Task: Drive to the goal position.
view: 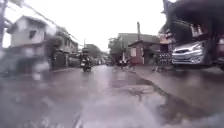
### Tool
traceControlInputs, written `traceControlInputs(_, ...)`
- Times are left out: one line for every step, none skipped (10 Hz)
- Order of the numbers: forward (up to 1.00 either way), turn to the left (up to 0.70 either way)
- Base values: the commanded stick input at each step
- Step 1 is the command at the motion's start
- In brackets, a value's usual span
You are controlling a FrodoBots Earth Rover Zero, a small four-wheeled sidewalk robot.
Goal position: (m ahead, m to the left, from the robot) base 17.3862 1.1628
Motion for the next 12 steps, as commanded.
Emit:
traceControlInputs(1.00,0.00)
traceControlInputs(1.00,0.00)
traceControlInputs(1.00,0.00)
traceControlInputs(1.00,0.00)
traceControlInputs(1.00,0.00)
traceControlInputs(1.00,0.00)
traceControlInputs(1.00,0.00)
traceControlInputs(1.00,0.00)
traceControlInputs(1.00,0.00)
traceControlInputs(1.00,0.00)
traceControlInputs(1.00,0.00)
traceControlInputs(1.00,0.00)
